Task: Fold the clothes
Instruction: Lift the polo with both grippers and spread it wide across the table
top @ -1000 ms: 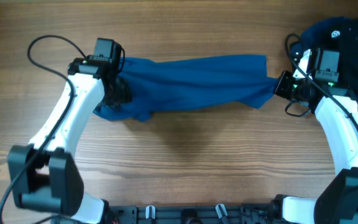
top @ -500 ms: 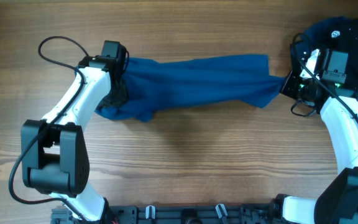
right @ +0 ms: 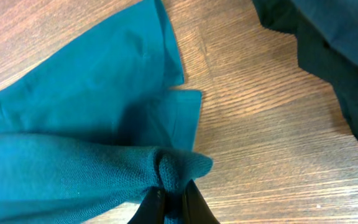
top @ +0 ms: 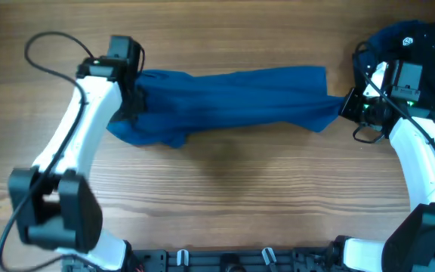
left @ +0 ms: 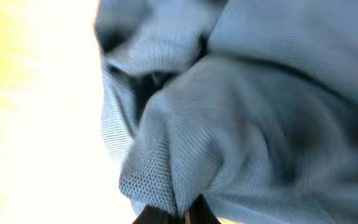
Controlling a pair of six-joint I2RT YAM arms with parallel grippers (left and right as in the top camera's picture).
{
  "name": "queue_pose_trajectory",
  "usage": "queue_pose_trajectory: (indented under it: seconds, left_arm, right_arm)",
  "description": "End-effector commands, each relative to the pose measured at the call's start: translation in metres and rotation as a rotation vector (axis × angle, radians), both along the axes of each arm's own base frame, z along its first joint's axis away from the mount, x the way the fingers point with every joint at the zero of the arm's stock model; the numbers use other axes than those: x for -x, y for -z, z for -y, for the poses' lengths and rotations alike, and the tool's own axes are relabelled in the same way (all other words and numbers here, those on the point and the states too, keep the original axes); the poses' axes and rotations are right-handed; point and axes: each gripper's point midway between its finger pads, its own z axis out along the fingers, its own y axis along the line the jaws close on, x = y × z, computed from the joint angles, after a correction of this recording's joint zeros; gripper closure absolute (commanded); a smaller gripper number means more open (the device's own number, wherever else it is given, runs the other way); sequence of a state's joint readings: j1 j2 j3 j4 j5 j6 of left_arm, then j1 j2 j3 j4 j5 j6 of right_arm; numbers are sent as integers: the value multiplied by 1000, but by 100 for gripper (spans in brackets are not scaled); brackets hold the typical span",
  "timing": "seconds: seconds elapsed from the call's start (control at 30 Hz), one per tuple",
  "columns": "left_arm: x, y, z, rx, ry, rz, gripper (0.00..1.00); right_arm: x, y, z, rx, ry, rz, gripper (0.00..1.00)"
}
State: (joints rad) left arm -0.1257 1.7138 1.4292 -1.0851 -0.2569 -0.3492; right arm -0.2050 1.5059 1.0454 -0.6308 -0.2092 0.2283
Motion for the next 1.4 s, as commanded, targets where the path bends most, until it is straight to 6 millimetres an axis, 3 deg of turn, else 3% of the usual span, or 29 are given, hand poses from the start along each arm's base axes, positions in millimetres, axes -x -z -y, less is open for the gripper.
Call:
queue_pose_trajectory:
  seconds: [0.0, 0.07, 0.27, 0.6, 0.9, 1.13, 1.27, 1.37]
  left_arm:
    - [-8, -85, -9, -5, -16, 250, 95]
    - [-5, -106, -13, -17, -26, 320, 96]
    - [12, -161, -27, -64, -63, 499, 96]
    - [33, -257, -34, -57, -79, 808, 96]
    - [67, -309, -38, -39, -89, 993, 96]
    - [115, -362, -44, -21, -94, 1167, 96]
    - [156, -392, -48, 1, -101, 1288, 96]
    - [180, -400, -46, 26, -82, 1334, 96]
  right_arm:
    - [-10, -16, 3, 3, -15, 29, 96]
    - [-11, -25, 3, 6, -25, 31, 96]
    - [-13, -81, 2, 20, -42, 87, 96]
    - [7, -159, -1, 70, -63, 200, 96]
    - [27, -223, -5, 117, -101, 275, 96]
    - [63, -283, -12, 169, -114, 384, 96]
    - [100, -326, -8, 245, -66, 463, 96]
    - [128, -351, -8, 286, -36, 520, 96]
